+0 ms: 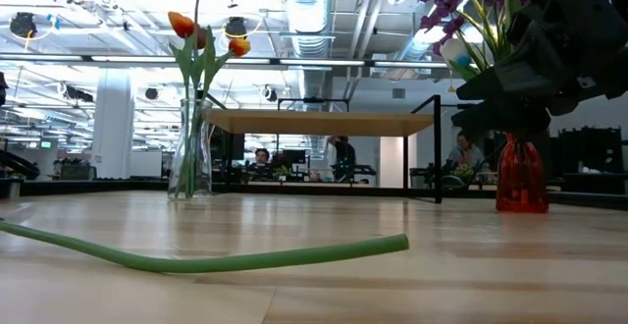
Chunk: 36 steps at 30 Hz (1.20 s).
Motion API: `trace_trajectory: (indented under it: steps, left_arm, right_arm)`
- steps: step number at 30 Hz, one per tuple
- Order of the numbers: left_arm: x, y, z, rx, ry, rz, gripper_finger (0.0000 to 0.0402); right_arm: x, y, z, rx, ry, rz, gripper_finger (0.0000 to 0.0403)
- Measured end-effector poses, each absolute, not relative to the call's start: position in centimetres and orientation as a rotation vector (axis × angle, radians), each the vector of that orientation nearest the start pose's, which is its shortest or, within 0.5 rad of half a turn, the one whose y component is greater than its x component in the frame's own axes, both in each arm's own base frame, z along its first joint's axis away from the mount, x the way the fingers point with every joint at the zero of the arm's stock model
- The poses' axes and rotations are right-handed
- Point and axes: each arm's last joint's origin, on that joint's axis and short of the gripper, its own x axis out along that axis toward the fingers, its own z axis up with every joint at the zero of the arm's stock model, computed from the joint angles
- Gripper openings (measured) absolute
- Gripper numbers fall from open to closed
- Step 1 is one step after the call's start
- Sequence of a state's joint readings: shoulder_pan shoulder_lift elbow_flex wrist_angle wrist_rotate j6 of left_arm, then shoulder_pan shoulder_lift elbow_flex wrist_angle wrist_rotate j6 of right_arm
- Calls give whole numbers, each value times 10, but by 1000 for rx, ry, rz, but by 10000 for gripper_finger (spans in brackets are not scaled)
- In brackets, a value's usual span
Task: Pick and place flowers into a vace then onto a shelf
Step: Put the red flower into the transparent vase
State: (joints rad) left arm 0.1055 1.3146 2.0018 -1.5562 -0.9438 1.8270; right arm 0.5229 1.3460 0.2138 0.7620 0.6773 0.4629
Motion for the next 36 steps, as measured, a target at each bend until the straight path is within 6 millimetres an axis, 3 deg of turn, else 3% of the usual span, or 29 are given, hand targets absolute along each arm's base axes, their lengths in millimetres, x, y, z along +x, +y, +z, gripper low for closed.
trace_trajectory:
  steps: [13,29,36]
  left_arm:
    - [164,48,460,1863,1701,-81,2]
    - [163,48,468,1854,1644,38,2]
    - [164,46,465,1867,1646,-5,2]
  right_arm:
    - [186,86,132,248,263,-219,286]
    - [186,86,132,245,264,-219,286]
    - [186,86,132,245,264,-219,286]
